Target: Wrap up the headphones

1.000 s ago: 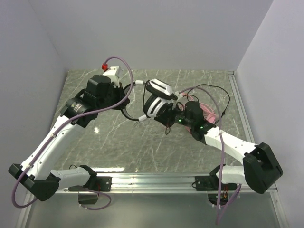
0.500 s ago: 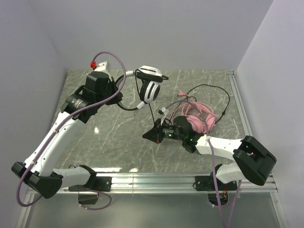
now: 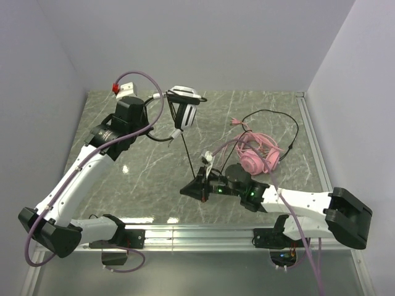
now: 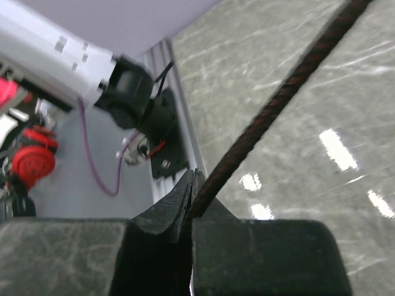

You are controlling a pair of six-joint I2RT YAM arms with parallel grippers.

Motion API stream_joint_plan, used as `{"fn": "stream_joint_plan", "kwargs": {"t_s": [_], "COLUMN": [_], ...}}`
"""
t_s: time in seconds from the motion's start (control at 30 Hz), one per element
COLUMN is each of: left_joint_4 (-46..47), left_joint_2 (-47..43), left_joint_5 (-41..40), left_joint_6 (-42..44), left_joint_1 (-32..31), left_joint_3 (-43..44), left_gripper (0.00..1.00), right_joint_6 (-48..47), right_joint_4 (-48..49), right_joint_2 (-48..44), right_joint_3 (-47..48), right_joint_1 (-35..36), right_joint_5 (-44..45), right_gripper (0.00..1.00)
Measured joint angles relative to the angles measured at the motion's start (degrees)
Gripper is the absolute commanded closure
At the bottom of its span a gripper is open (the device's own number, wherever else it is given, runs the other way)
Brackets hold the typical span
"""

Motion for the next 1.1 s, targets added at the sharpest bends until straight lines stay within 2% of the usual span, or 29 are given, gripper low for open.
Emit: {"fn": "stream_joint_plan", "kwargs": {"t_s": [0.33, 0.57, 0.87, 1.1], "left_joint_4": [1.7, 1.9, 1.8, 1.8], "left_joint_2": [0.0, 1.4, 2.7, 2.9], "left_joint_5": [-2.2, -2.1, -1.7, -2.5], "left_joint_6": [0.5, 0.9, 1.1, 1.1], "left_joint_1": [1.3, 2.8, 3.6, 3.8], "left_joint_3": [-7.0, -8.3, -8.7, -8.7], "left_gripper": [0.99, 0.99, 0.99, 1.00], "right_joint_6": [-6.1, -8.9, -11.1, -12.0], "right_joint_4": [-7.3, -12.3, -15.1, -20.3], "right_joint_2": [-9.4, -11.0, -16.7, -14.1], "right_joint_3": [-3.7, -3.6, -3.5, -0.6], "right_joint_1": [8.6, 13.4, 15.8, 16.5], "right_joint_5": [4.6, 5.1, 6.3, 5.4], "right_gripper": [1.00, 1.00, 1.00, 1.00]}}
